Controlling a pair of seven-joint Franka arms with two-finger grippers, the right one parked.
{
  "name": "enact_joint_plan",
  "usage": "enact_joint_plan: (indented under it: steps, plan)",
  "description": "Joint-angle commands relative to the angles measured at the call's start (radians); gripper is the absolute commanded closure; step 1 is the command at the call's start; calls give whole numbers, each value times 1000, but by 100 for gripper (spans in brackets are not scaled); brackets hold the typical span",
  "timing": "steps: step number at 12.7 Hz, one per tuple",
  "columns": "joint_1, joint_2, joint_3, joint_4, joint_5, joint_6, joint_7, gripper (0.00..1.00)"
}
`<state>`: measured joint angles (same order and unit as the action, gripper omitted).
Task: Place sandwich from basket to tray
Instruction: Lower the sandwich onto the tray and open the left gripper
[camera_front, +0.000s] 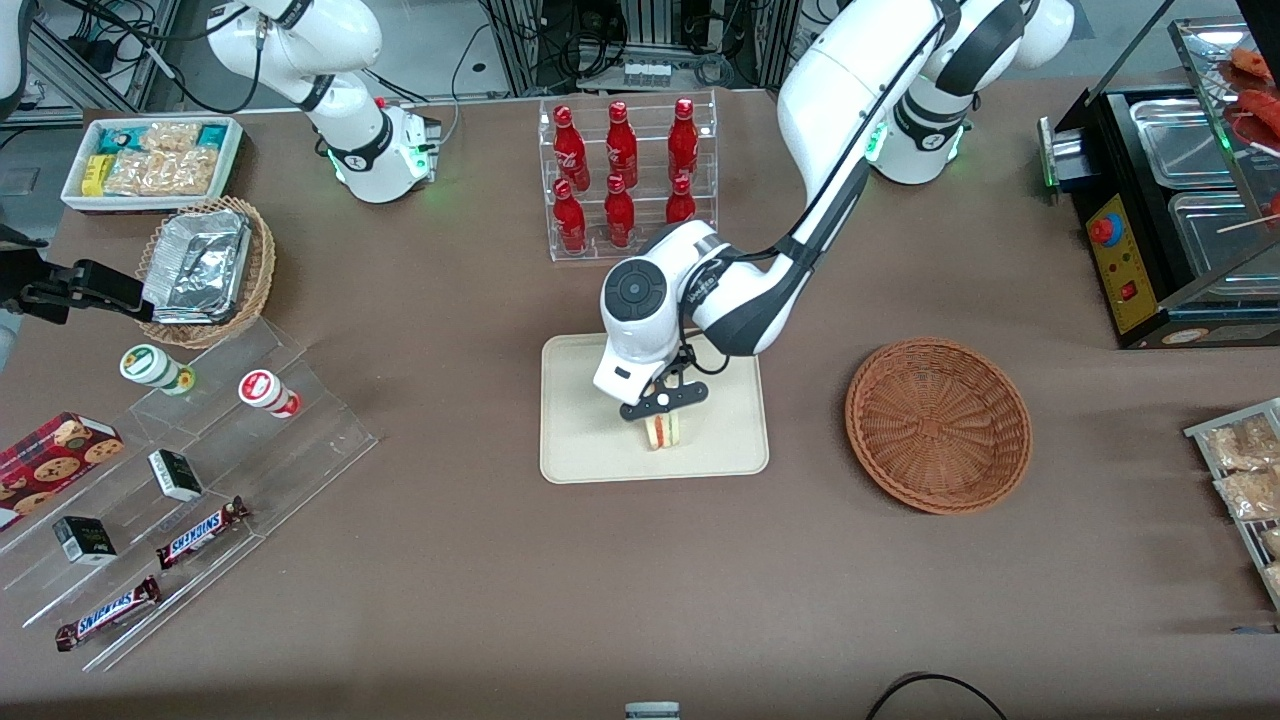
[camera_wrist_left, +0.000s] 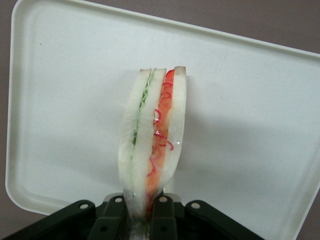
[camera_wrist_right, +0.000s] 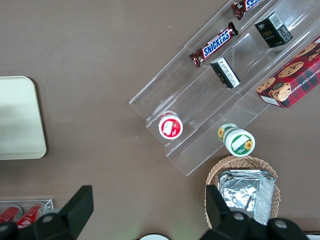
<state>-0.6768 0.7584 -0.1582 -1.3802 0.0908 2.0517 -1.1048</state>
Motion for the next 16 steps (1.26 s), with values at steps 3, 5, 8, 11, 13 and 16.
enact_joint_plan:
  steps: [3,5,8,11,13,16]
  plan:
    - [-26,33,14,32,17,1,-61,100]
    - [-26,41,14,32,17,4,-90,100]
    - [-26,42,14,32,17,8,-110,36]
    - [-21,1,15,36,15,-8,-112,0]
    - [-10,-28,17,62,9,-60,-106,0]
    - [43,-50,8,145,0,-165,-93,0]
